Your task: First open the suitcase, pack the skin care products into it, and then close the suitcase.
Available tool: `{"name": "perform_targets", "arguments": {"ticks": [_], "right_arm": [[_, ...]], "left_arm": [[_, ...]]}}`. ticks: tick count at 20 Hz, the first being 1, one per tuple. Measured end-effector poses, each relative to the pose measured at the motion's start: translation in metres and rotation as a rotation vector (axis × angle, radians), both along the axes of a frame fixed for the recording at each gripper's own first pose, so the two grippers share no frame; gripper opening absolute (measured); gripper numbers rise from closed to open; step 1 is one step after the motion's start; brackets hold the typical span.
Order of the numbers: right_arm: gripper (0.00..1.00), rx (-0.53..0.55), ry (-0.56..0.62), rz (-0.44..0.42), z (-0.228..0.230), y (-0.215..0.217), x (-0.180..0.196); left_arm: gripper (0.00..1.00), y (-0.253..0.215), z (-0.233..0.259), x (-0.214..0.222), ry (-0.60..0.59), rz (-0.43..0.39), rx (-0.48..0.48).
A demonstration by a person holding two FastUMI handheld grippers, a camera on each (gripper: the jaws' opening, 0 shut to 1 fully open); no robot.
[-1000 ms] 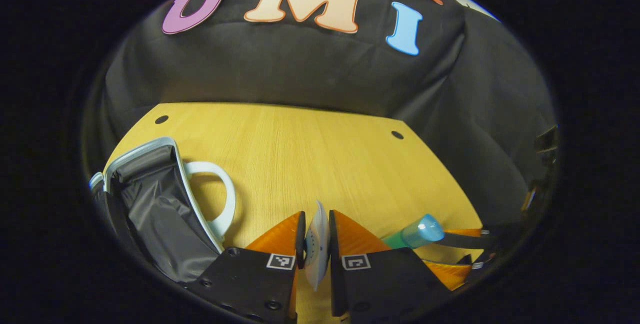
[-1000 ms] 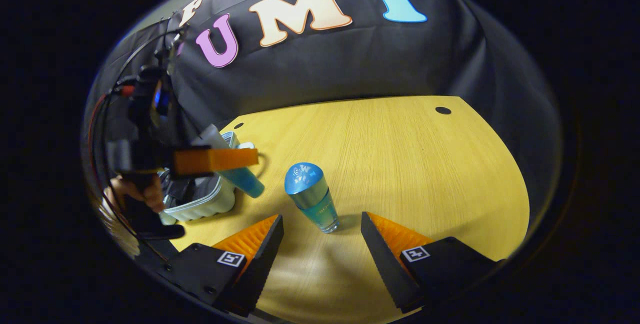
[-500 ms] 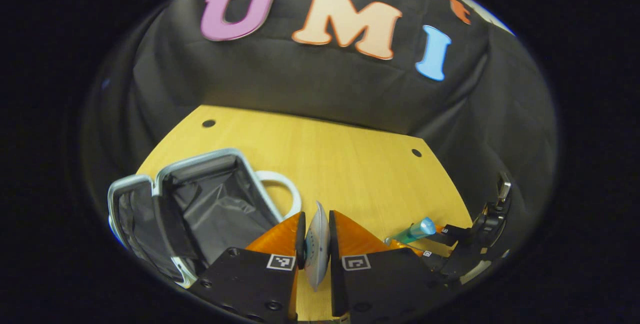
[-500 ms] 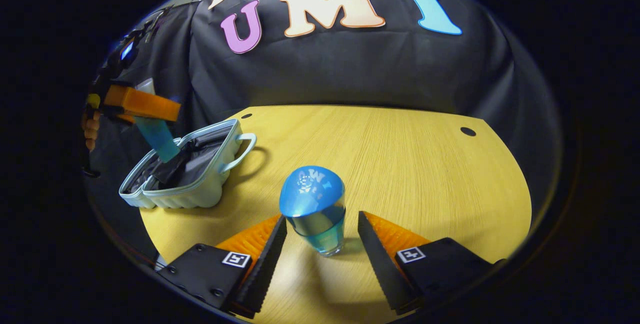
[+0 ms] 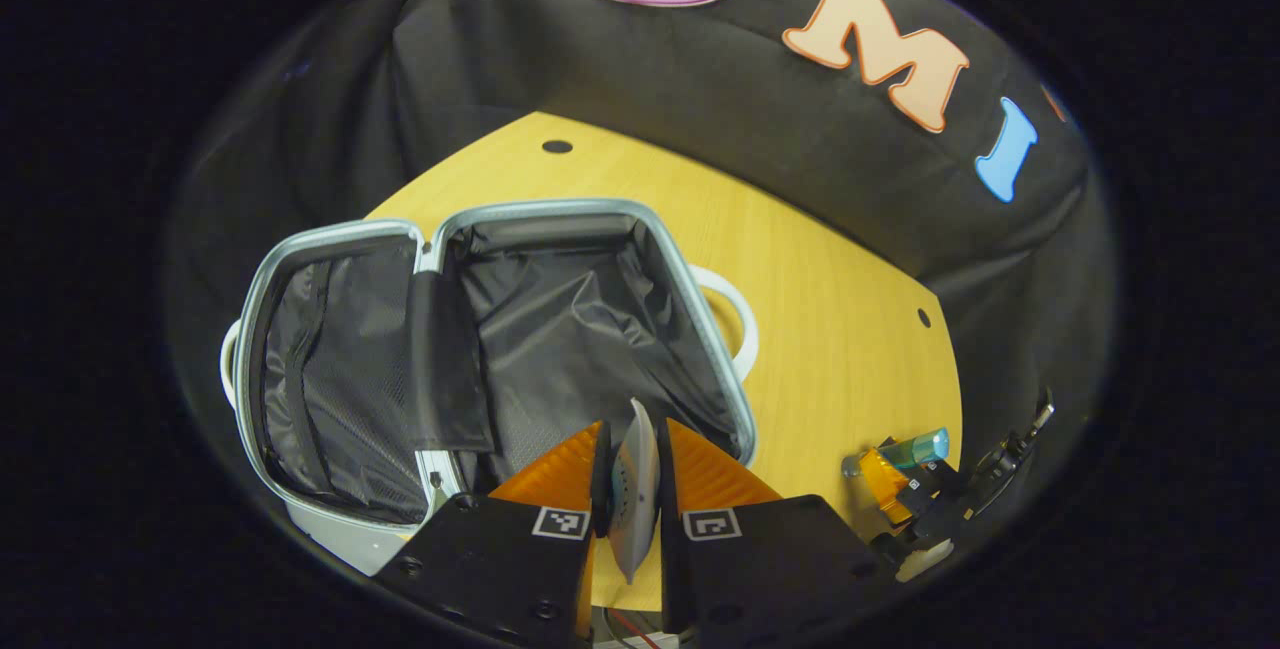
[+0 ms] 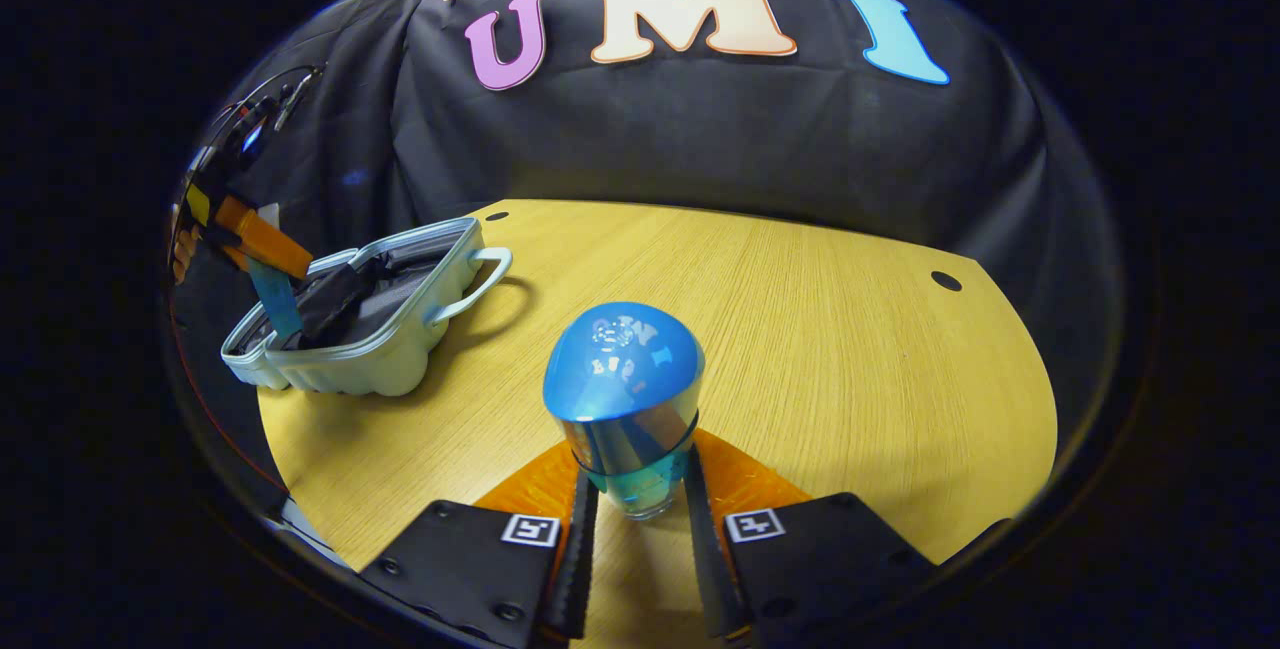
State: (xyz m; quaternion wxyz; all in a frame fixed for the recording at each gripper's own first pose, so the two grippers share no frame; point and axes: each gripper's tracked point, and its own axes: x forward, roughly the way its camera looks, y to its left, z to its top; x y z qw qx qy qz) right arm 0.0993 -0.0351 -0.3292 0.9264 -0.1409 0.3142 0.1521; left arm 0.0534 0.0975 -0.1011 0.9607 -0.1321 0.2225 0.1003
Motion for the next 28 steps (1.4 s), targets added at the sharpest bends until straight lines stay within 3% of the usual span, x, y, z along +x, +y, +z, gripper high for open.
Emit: {"name": "perform_targets", "arguments": {"ticks": [6,11,16,17,22,28], "right_arm": [[0.41,0.020,0.059,-0.043,0.002,0.001,-0.010],[0.43,0.069,0.043,-0.060,0.041,0.020,-0.017],[0.42,0.102,0.032,-0.069,0.075,0.055,-0.015],[0.43,0.114,0.038,-0.069,0.078,0.065,-0.015],[0.42,0.109,0.042,0.012,0.088,0.125,-0.017],[0.43,0.107,0.095,0.149,0.071,0.210,-0.022]], "left_arm": [[0.19,0.024,-0.022,0.017,0.125,-0.014,0.019],[0.19,0.041,-0.051,0.020,0.279,-0.073,0.017],[0.23,0.054,-0.060,0.026,0.314,-0.072,0.029],[0.26,0.055,-0.058,0.028,0.304,-0.078,0.038],[0.99,0.052,-0.036,0.017,0.230,-0.103,0.061],[0.96,0.081,0.008,-0.022,0.111,-0.060,0.061]]}}
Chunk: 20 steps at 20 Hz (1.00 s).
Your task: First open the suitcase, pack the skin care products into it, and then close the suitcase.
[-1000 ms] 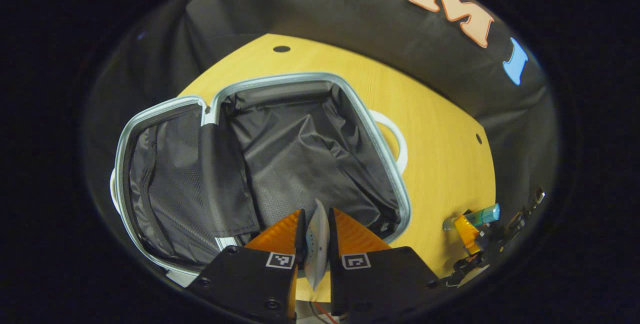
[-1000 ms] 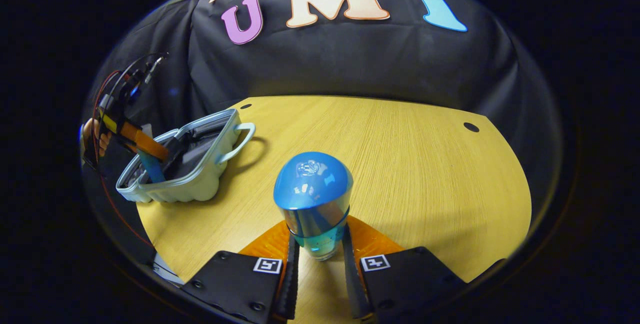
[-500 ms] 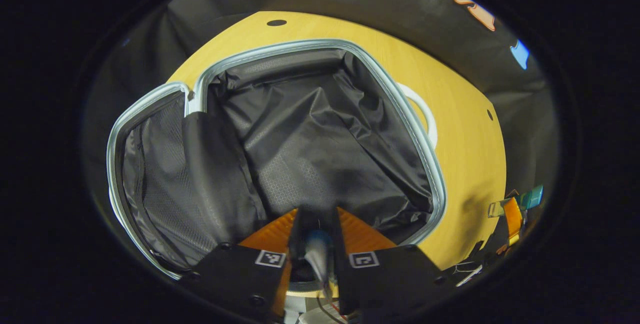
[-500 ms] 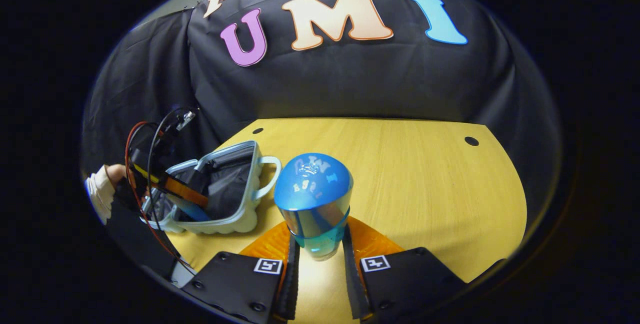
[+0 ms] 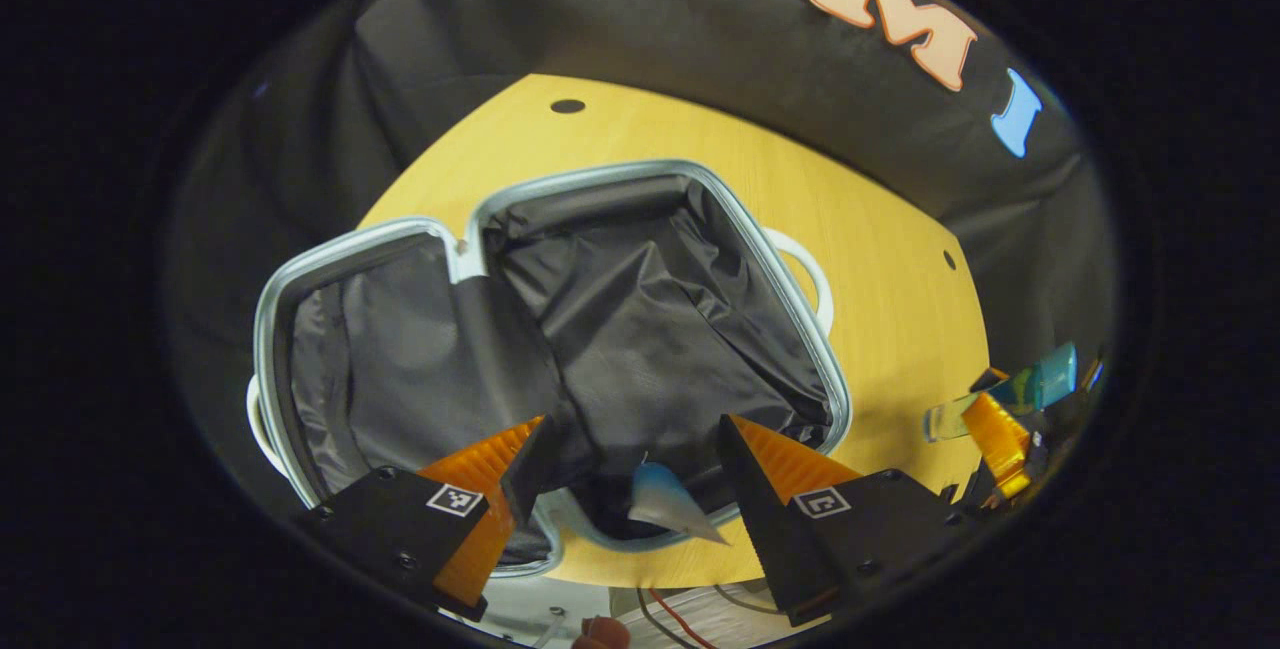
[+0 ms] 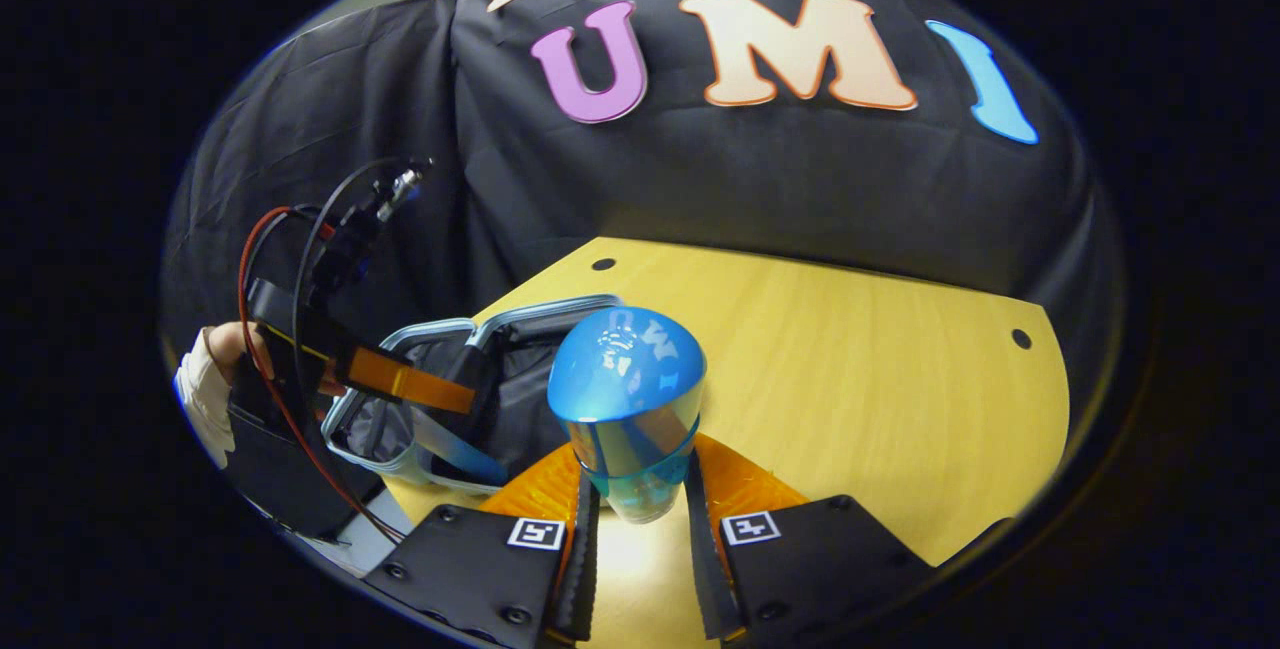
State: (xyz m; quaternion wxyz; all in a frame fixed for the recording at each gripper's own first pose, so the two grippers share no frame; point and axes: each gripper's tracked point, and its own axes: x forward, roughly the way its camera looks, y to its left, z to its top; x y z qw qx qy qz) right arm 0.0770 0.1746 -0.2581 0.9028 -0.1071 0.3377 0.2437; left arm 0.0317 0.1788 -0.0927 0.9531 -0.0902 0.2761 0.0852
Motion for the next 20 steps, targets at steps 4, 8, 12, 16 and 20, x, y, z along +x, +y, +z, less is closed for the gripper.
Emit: {"name": "perform_targets", "arguments": {"ticks": [4,8,12,16,20], "right_arm": [[0.42,-0.019,0.078,0.073,-0.037,0.043,0.000],[0.39,-0.078,0.129,0.137,-0.080,0.069,0.004],[0.40,-0.155,0.192,0.180,-0.115,0.082,0.004],[0.40,-0.210,0.247,0.174,-0.142,0.080,0.001],[0.40,-0.239,0.260,0.177,-0.153,0.080,-0.003]], "left_arm": [[0.96,0.034,0.027,-0.039,-0.078,0.060,-0.003],[0.96,0.065,0.026,-0.077,-0.104,0.133,-0.011],[0.96,0.092,0.011,-0.113,-0.103,0.216,-0.047],[0.96,0.116,-0.003,-0.144,-0.108,0.305,-0.093],[0.97,0.140,-0.014,-0.175,-0.121,0.384,-0.152]]}}
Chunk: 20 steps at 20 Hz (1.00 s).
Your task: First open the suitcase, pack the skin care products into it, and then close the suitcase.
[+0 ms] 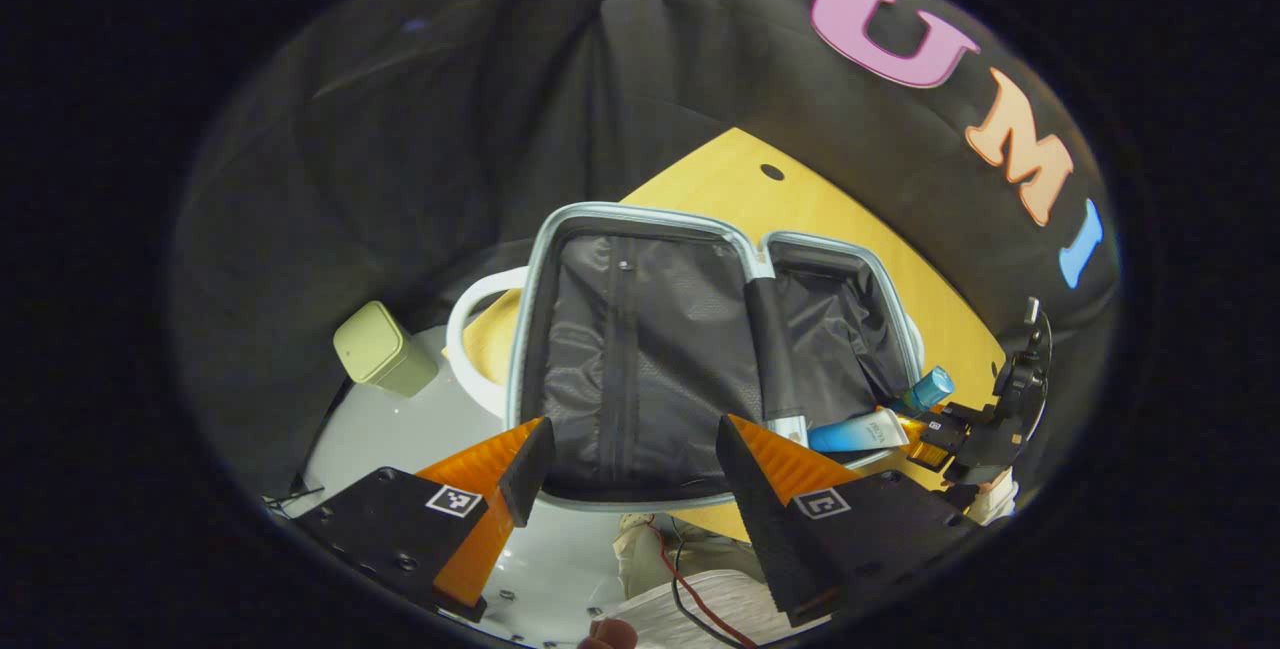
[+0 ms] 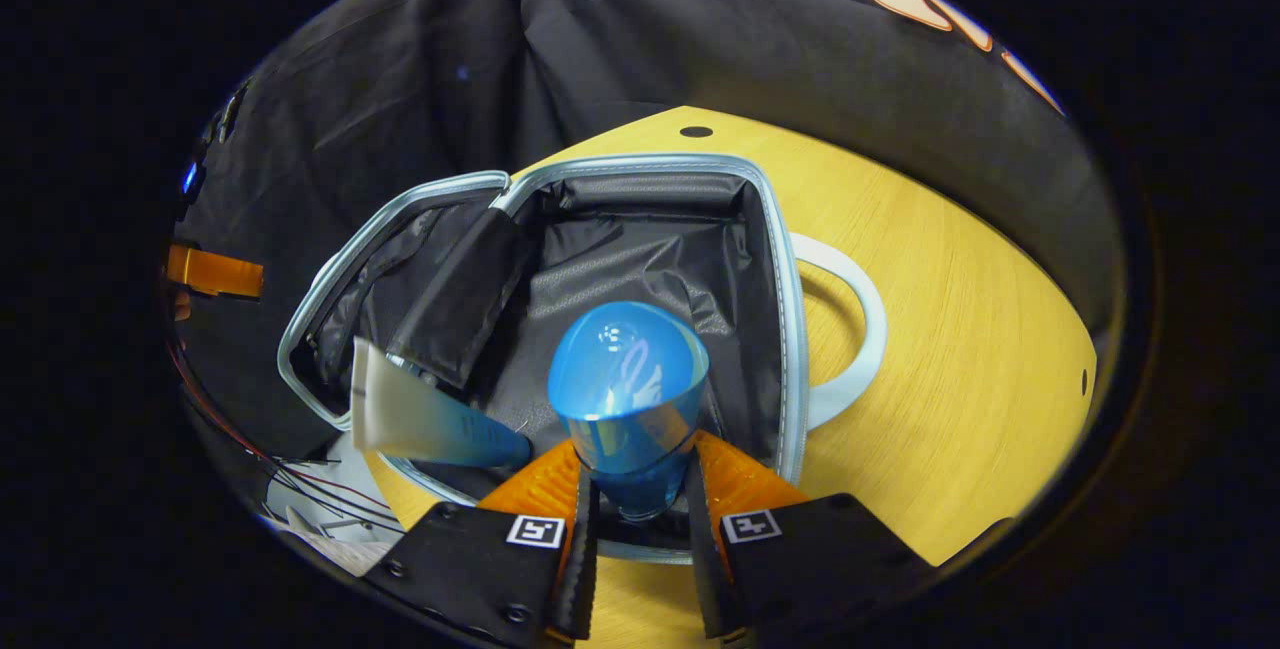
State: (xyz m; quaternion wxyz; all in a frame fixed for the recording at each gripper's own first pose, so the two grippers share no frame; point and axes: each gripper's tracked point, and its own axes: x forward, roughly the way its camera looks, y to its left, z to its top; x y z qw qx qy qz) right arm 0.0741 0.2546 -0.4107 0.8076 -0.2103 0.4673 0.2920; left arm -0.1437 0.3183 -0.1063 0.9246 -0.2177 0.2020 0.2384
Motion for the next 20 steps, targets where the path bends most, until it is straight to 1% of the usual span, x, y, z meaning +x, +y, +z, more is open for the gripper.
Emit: {"name": "perform_targets", "arguments": {"ticks": [1,2,4,6,7,9,10,14,15,16,17,19,20], "right_arm": [[0.42,-0.007,0.004,-0.001,0.000,-0.002,0.000],[0.40,-0.004,-0.001,-0.003,0.002,-0.001,0.002],[0.41,-0.005,-0.006,-0.010,0.002,0.000,0.003],[0.50,-0.004,-0.021,-0.011,0.003,0.001,0.005],[0.46,-0.002,-0.028,-0.012,0.003,0.002,0.008],[0.46,0.001,-0.031,-0.017,0.003,0.003,0.009],[0.59,0.005,-0.031,-0.020,0.005,0.003,0.009],[0.76,0.043,-0.076,-0.027,0.017,0.008,0.016],[0.78,0.054,-0.089,-0.031,0.022,0.008,0.019],[0.82,0.064,-0.098,-0.038,0.029,0.007,0.019],[0.83,0.075,-0.106,-0.046,0.037,0.005,0.020],[0.93,0.098,-0.137,-0.069,0.053,-0.003,0.026],[0.93,0.113,-0.156,-0.085,0.062,-0.006,0.029]], "left_arm": [[0.96,0.007,-0.003,-0.007,-0.003,0.019,-0.011],[0.96,0.012,-0.006,-0.011,-0.005,0.037,-0.021],[0.96,0.025,-0.010,-0.022,-0.007,0.075,-0.041],[0.97,0.041,-0.015,-0.037,-0.004,0.118,-0.052],[0.97,0.050,-0.018,-0.042,-0.003,0.139,-0.060],[0.97,0.066,-0.025,-0.046,-0.002,0.176,-0.084],[0.97,0.073,-0.027,-0.048,-0.001,0.190,-0.093],[0.96,0.106,-0.036,-0.049,-0.004,0.231,-0.120],[0.99,0.112,-0.038,-0.045,-0.006,0.231,-0.144],[0.96,0.118,-0.043,-0.040,-0.010,0.232,-0.169],[0.99,0.124,-0.046,-0.034,-0.013,0.229,-0.184],[0.96,0.139,-0.053,-0.027,-0.008,0.238,-0.199],[0.96,0.146,-0.055,-0.022,-0.008,0.241,-0.202]]}}
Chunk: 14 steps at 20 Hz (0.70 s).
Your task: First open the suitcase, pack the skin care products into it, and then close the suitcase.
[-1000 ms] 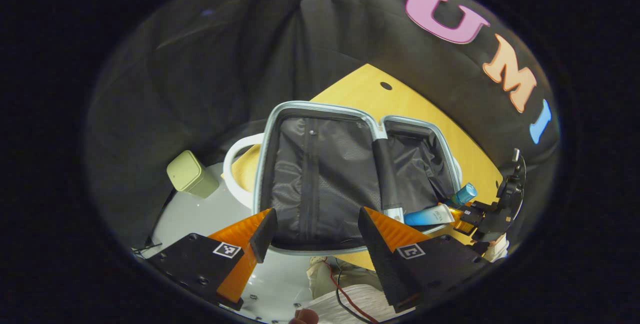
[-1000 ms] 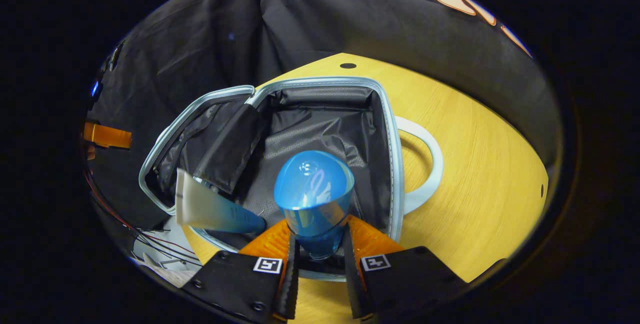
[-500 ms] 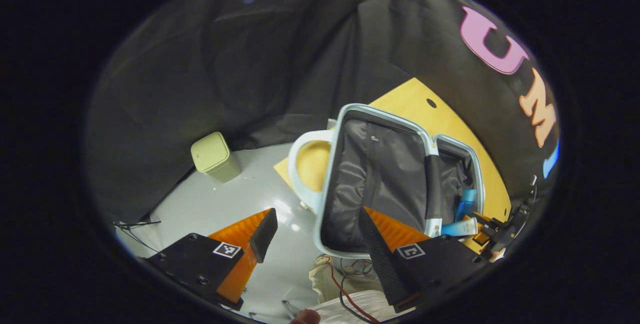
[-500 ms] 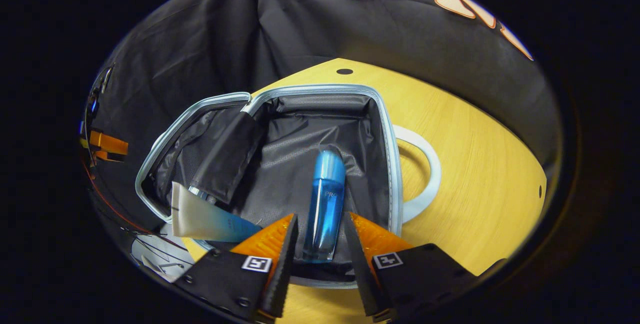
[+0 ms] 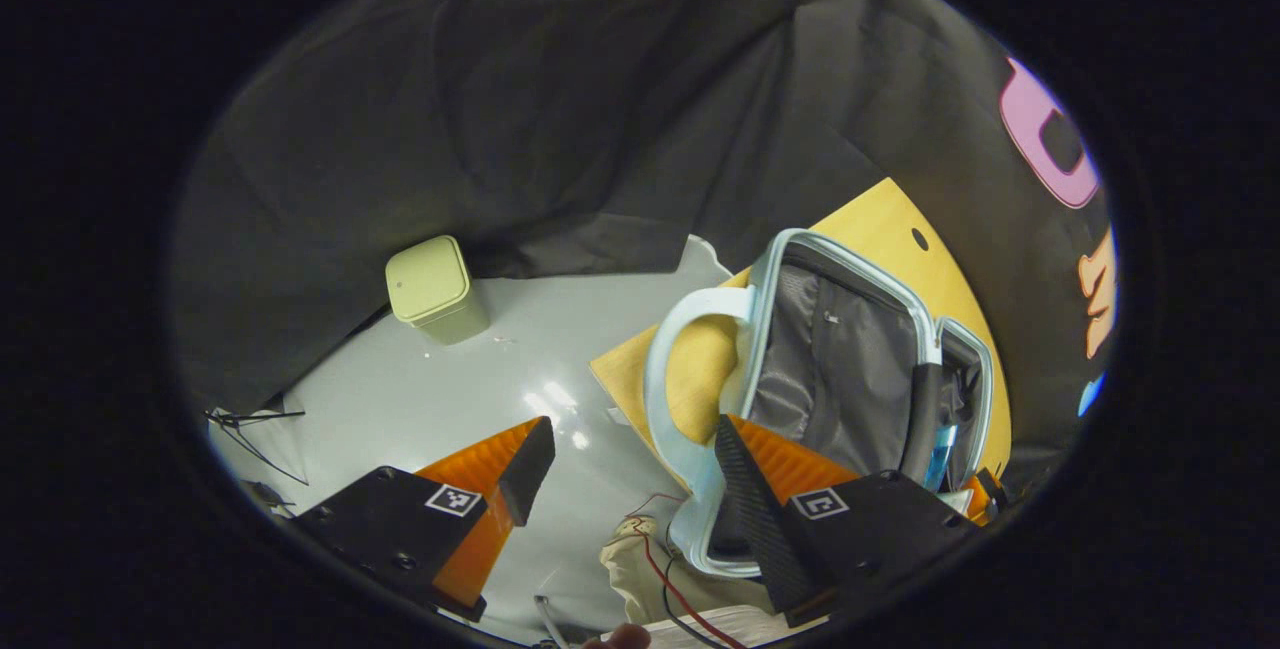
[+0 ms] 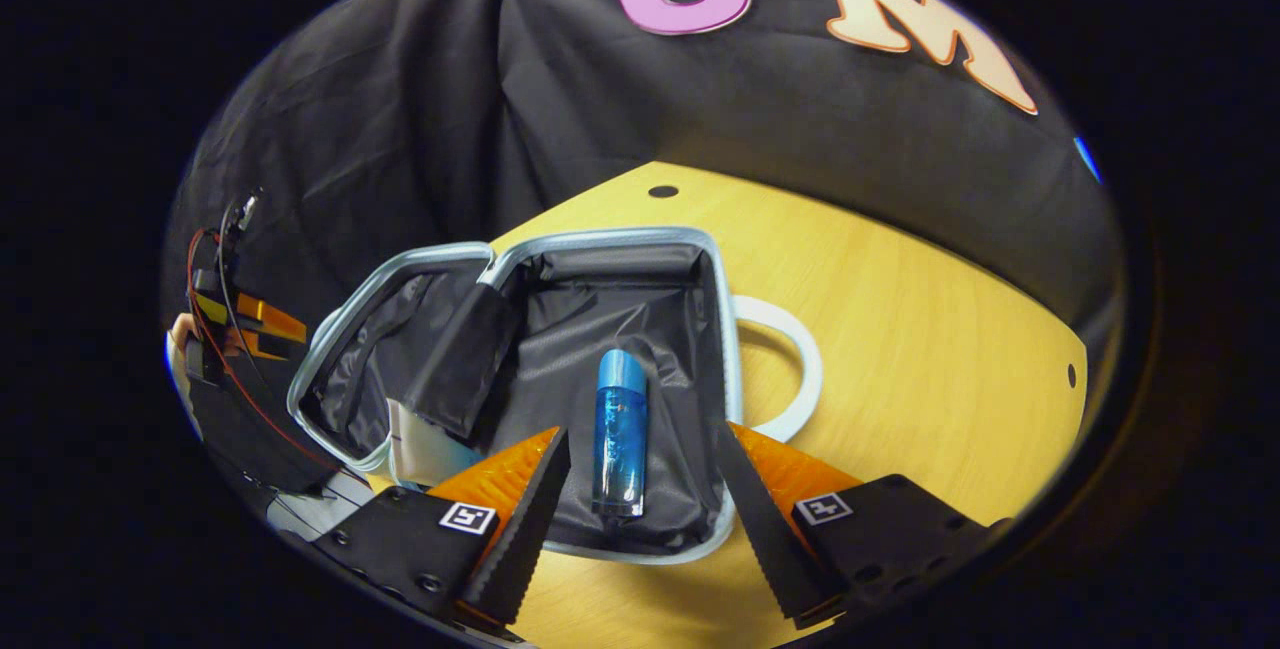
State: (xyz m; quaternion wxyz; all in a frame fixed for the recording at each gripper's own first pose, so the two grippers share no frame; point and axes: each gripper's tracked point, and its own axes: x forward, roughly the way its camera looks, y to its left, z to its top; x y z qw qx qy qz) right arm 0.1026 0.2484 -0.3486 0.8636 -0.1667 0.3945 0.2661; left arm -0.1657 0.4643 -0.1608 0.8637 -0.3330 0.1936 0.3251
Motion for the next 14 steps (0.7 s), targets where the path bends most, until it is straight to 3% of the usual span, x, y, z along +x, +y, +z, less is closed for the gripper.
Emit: {"name": "perform_targets", "arguments": {"ticks": [3,8,11,12,14], "right_arm": [[0.93,0.033,-0.048,-0.068,0.030,-0.023,0.008],[0.93,0.031,-0.101,-0.222,0.067,-0.093,0.017],[0.93,0.031,-0.127,-0.304,0.085,-0.132,0.015],[0.93,0.022,-0.132,-0.325,0.088,-0.144,0.012],[0.93,0.011,-0.130,-0.359,0.093,-0.164,0.005]], "left_arm": [[0.99,0.011,-0.011,0.016,-0.011,-0.009,-0.044],[0.92,0.019,-0.026,0.038,-0.053,-0.036,-0.137],[0.82,0.016,-0.034,0.053,-0.071,-0.068,-0.176],[0.85,0.016,-0.036,0.054,-0.071,-0.069,-0.187],[0.74,0.016,-0.038,0.056,-0.083,-0.077,-0.200]]}}
